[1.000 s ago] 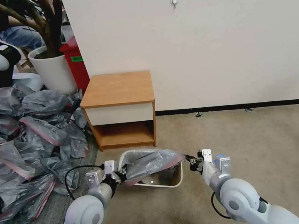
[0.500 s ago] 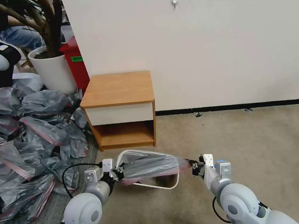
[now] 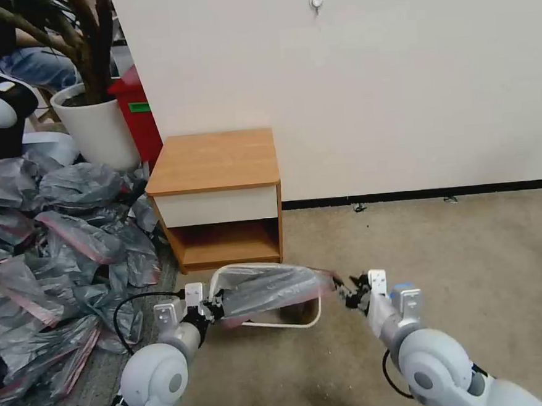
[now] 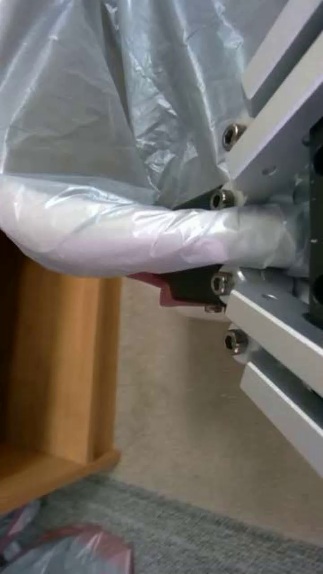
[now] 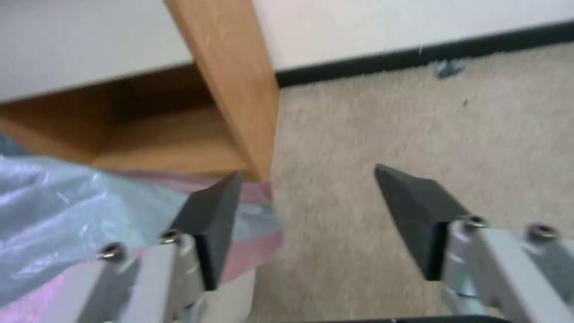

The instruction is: Pick up the garbage bag from the table and place it over the trash can.

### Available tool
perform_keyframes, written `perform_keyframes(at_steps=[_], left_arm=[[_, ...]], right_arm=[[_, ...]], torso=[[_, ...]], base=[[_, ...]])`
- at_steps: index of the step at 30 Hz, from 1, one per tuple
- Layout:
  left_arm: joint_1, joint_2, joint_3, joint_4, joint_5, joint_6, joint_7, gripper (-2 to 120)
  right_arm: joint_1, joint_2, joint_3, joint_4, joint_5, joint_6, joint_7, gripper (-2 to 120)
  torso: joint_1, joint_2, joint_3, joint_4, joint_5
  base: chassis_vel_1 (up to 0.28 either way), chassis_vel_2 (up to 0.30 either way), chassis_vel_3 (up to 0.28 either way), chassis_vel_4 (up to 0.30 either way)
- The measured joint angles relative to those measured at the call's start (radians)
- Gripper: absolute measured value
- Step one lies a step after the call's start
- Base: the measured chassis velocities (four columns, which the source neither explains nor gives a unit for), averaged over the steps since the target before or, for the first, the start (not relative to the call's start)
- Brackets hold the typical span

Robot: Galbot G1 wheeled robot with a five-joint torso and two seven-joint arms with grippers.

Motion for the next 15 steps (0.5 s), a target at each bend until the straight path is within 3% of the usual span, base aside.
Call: perform_keyframes(at_steps=[7, 11, 12, 15], left_arm=[[-0.027, -0.013, -0.007, 0.009, -0.001, -0.008, -0.002, 3], [-0.037, -0.025, -0.008, 0.012, -0.003, -0.015, -0.003, 3], [-0.037, -0.025, -0.008, 0.012, -0.003, -0.015, -0.003, 3], [-0.042, -0.026, -0.008, 0.014, -0.004, -0.015, -0.004, 3]], right_arm=[[-0.052, 0.058, 0.101, 0.098, 0.104, -0.007, 0.044, 85], [-0.144, 0.201, 0.147, 0.224, 0.319, -0.08, 0.128, 103], [-0.144, 0.201, 0.147, 0.224, 0.319, -0.08, 0.128, 103], [-0.148, 0.328, 0.157, 0.254, 0.451, -0.127, 0.197, 109]], torso=[[0.0, 0.0, 0.0, 0.0, 0.0], [0.0, 0.0, 0.0, -0.0002, -0.0003], [0.0, 0.0, 0.0, -0.0002, -0.0003], [0.0, 0.0, 0.0, -0.0001, -0.0002]], base=[[0.0, 0.0, 0.0, 0.0], [0.0, 0.0, 0.0, 0.0], [0.0, 0.0, 0.0, 0.0], [0.0, 0.0, 0.0, 0.0]])
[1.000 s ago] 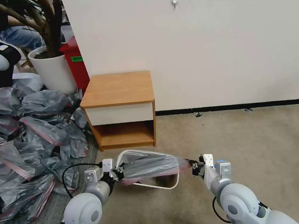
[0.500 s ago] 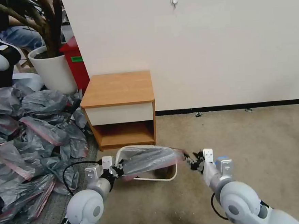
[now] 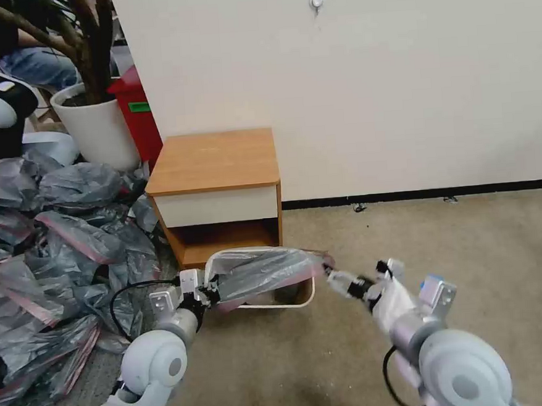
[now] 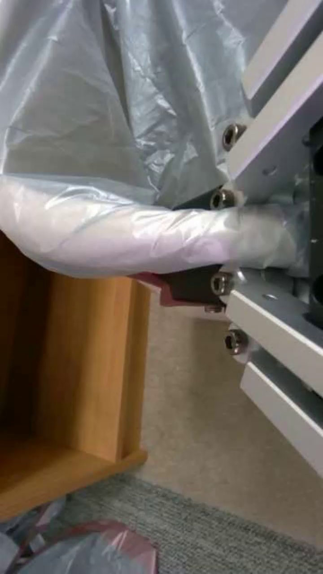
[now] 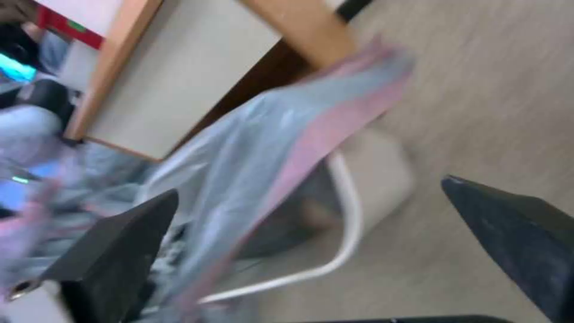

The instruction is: Pick up the garbage bag from the table and place it over the trash can.

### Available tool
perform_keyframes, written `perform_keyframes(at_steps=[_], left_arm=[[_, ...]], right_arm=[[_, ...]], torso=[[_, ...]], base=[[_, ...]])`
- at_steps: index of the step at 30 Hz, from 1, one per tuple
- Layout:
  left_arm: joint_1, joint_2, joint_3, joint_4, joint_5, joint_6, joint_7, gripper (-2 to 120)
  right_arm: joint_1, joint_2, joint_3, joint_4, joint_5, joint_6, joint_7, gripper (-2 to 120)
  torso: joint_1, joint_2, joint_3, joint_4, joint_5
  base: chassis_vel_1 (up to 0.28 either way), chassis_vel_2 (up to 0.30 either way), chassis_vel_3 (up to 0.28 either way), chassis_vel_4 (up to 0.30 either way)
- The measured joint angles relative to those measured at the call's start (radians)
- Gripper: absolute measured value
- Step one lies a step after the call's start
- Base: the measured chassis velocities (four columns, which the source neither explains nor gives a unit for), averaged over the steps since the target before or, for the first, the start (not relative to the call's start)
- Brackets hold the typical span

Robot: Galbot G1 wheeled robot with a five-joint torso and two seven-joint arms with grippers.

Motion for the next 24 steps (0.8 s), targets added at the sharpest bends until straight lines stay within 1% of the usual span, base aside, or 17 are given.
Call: perform_keyframes(at_steps=[1, 2, 3, 5, 6, 10, 14, 17, 18, 20, 21, 24], left_arm=[[-0.001, 0.0, 0.001, 0.0, 0.0, 0.0, 0.0, 3], [-0.001, 0.0, 0.001, 0.0, 0.0, 0.0, 0.0, 3], [-0.002, -0.001, 0.001, 0.0, 0.0, 0.0, 0.0, 3], [-0.002, -0.004, 0.004, 0.0, -0.001, 0.0, 0.0, 3], [-0.002, -0.004, 0.004, 0.0, -0.001, 0.0, 0.0, 3], [-0.003, -0.006, 0.009, 0.0, -0.001, 0.0, 0.0, 3], [-0.007, -0.005, 0.012, 0.0, -0.002, 0.0, 0.0, 3], [-0.008, -0.007, 0.016, 0.0, -0.002, 0.0, 0.0, 3], [-0.008, -0.007, 0.016, 0.0, -0.002, 0.0, 0.0, 3], [-0.006, -0.01, 0.019, 0.0, -0.002, 0.0, 0.0, 3], [-0.006, -0.01, 0.019, 0.0, -0.002, 0.0, 0.0, 3], [0.0, -0.013, 0.021, -0.003, -0.002, 0.0, 0.0, 3]], right_arm=[[0.009, 0.031, -0.001, -0.001, 0.027, -0.006, 0.015, 111], [0.009, 0.031, -0.001, -0.001, 0.027, -0.006, 0.015, 111], [0.021, 0.06, -0.004, -0.009, 0.056, -0.011, 0.032, 112], [0.038, 0.095, -0.017, -0.029, 0.088, -0.018, 0.048, 114], [0.038, 0.095, -0.017, -0.029, 0.088, -0.018, 0.048, 114], [0.073, 0.146, -0.034, -0.09, 0.112, -0.019, 0.057, 113], [0.084, 0.166, -0.038, -0.106, 0.114, -0.019, 0.057, 111], [0.102, 0.186, -0.04, -0.134, 0.11, -0.019, 0.057, 104], [0.102, 0.186, -0.04, -0.134, 0.11, -0.019, 0.057, 104], [0.111, 0.194, -0.037, -0.145, 0.109, -0.016, 0.055, 97], [0.111, 0.194, -0.037, -0.145, 0.109, -0.016, 0.055, 97], [0.121, 0.206, -0.034, -0.162, 0.104, -0.016, 0.051, 86]], torso=[[0.0, 0.0, 0.0, 0.0, 0.0002], [0.0, 0.0, 0.0, 0.0, 0.0002], [0.0, 0.0, 0.0, 0.0001, 0.0002], [0.0, 0.0, 0.0, 0.0002, 0.0001], [0.0, 0.0, 0.0, 0.0002, 0.0001], [0.0, 0.0, 0.0, 0.0002, 0.0002], [0.0, 0.0, 0.0, 0.0002, 0.0001], [0.0, 0.0, 0.0, 0.0002, 0.0002], [0.0, 0.0, 0.0, 0.0002, 0.0002], [0.0, 0.0, 0.0, 0.0001, 0.0002], [0.0, 0.0, 0.0, 0.0001, 0.0002], [0.0, 0.0, 0.0, 0.0001, 0.0002]], base=[[0.0, 0.0, 0.0, 0.0], [0.0, 0.0, 0.0, 0.0], [0.0, 0.0, 0.0, 0.0], [0.0, 0.0, 0.0, 0.0], [0.0, 0.0, 0.0, 0.0], [0.0, 0.0, 0.0, 0.0], [0.0, 0.0, 0.0, 0.0], [0.0, 0.0, 0.0, 0.0], [0.0, 0.0, 0.0, 0.0], [0.0, 0.0, 0.0, 0.0], [0.0, 0.0, 0.0, 0.0], [0.0, 0.0, 0.0, 0.0]])
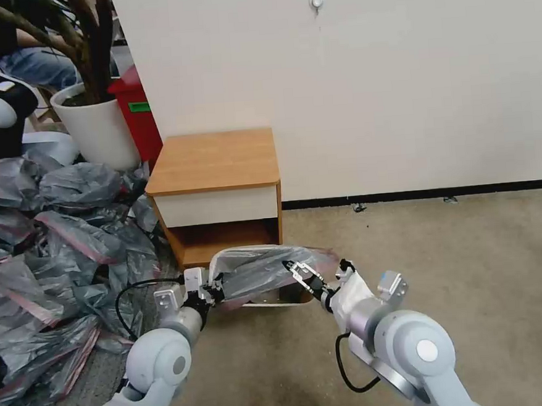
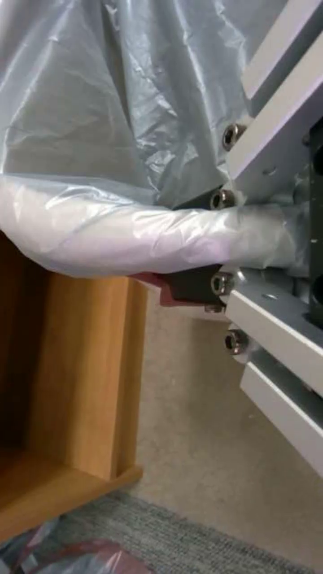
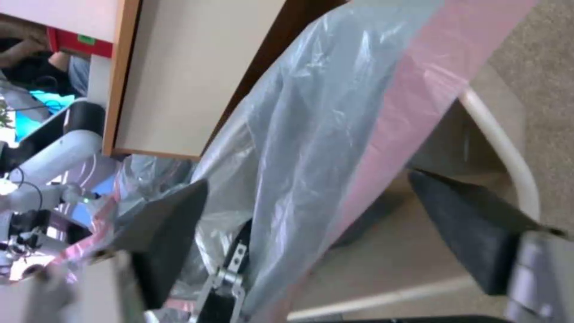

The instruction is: Pick up the garbage bag from the table and place it over the trash can.

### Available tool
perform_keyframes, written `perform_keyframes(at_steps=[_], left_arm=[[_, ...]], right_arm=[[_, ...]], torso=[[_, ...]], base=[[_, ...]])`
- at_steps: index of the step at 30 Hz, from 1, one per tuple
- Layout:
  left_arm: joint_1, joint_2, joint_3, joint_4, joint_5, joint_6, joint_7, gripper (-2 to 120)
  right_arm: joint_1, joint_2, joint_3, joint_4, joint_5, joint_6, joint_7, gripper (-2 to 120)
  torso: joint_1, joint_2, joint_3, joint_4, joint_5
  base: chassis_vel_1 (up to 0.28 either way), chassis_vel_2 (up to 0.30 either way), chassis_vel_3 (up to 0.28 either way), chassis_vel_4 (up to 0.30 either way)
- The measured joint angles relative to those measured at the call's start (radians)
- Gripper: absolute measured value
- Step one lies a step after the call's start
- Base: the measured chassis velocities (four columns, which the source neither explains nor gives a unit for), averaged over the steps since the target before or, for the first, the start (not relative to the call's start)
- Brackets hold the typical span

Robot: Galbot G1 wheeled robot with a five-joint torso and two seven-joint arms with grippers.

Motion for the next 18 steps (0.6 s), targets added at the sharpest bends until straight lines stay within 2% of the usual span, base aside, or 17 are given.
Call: perform_keyframes(at_steps=[12, 15, 16, 18], left_arm=[[0.023, 0.001, -0.004, -0.027, 0.0, 0.001, 0.0, 3], [0.03, 0.0, -0.006, -0.032, 0.0, 0.001, 0.0, 3], [0.03, 0.0, -0.006, -0.032, 0.0, 0.001, 0.0, 3], [0.035, -0.001, -0.007, -0.037, 0.0, 0.001, 0.0, 3]], right_arm=[[0.005, 0.01, 0.006, -0.033, -0.042, 0.003, -0.019, 61], [-0.007, 0.012, 0.006, -0.034, -0.065, 0.004, -0.037, 45], [-0.007, 0.012, 0.006, -0.034, -0.065, 0.004, -0.037, 45], [-0.012, 0.016, 0.006, -0.035, -0.074, 0.008, -0.046, 35]], torso=[[0.0, 0.0, 0.0, 0.0, 0.0001], [0.0, 0.0, 0.0, -0.0001, 0.0001], [0.0, 0.0, 0.0, -0.0001, 0.0001], [0.0, 0.0, 0.0, 0.0, 0.0001]], base=[[0.0, 0.0, 0.0, 0.0], [0.0, 0.0, 0.0, 0.0], [0.0, 0.0, 0.0, 0.0], [0.0, 0.0, 0.0, 0.0]])
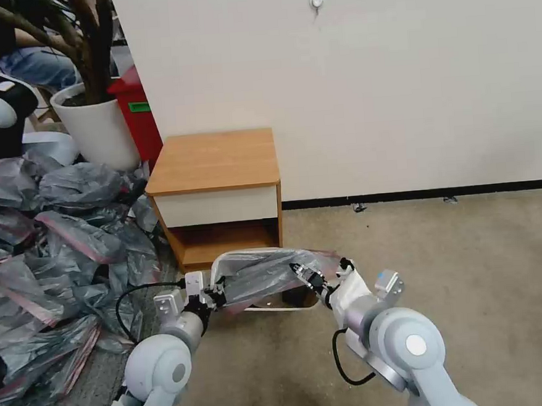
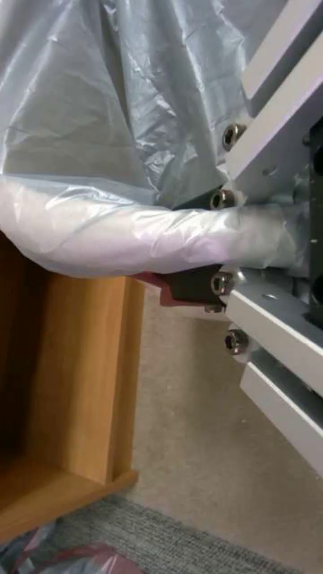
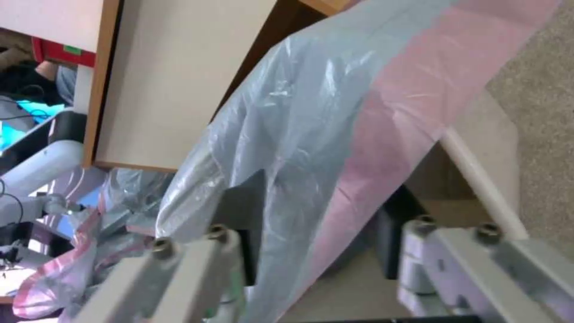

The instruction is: Pick up the garbage bag from the table and place it over the trash can.

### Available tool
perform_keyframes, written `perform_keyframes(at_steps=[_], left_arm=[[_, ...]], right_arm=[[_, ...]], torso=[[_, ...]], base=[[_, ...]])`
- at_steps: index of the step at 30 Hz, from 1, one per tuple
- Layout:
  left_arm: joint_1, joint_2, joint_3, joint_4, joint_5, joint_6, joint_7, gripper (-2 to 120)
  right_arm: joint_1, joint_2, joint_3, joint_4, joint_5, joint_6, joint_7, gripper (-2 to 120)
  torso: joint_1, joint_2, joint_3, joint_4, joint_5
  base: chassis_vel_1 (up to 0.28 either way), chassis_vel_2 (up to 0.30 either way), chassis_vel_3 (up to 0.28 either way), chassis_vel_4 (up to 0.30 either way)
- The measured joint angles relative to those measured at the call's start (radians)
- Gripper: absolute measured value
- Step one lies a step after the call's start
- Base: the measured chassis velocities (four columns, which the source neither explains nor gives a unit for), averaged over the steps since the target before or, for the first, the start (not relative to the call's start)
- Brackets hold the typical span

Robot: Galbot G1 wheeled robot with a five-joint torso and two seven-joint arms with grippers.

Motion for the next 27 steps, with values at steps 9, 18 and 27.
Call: perform_keyframes(at_steps=[9, 18, 27], left_arm=[[0.031, -0.009, -0.007, -0.022, 0.001, 0.0, 0.001, 3], [0.038, -0.026, -0.015, -0.03, 0.0, -0.003, 0.001, 3], [0.033, -0.053, -0.018, -0.02, -0.036, -0.015, -0.029, 3]], right_arm=[[-0.018, 0.012, -0.013, -0.006, -0.054, 0.034, -0.061, 4], [-0.062, 0.017, -0.046, -0.01, -0.148, 0.105, -0.149, 0], [-0.085, 0.013, -0.05, 0.005, -0.178, 0.152, -0.184, 0]], torso=[[0.0, 0.0, 0.0, 0.0, 0.0], [0.0, 0.0, 0.0, -0.0001, 0.0], [0.0, 0.0, 0.0, 0.0, 0.0001]], base=[[0.0, 0.0, 0.0, 0.0], [0.0, 0.0, 0.0, 0.0], [0.0, 0.0, 0.0, 0.0]])
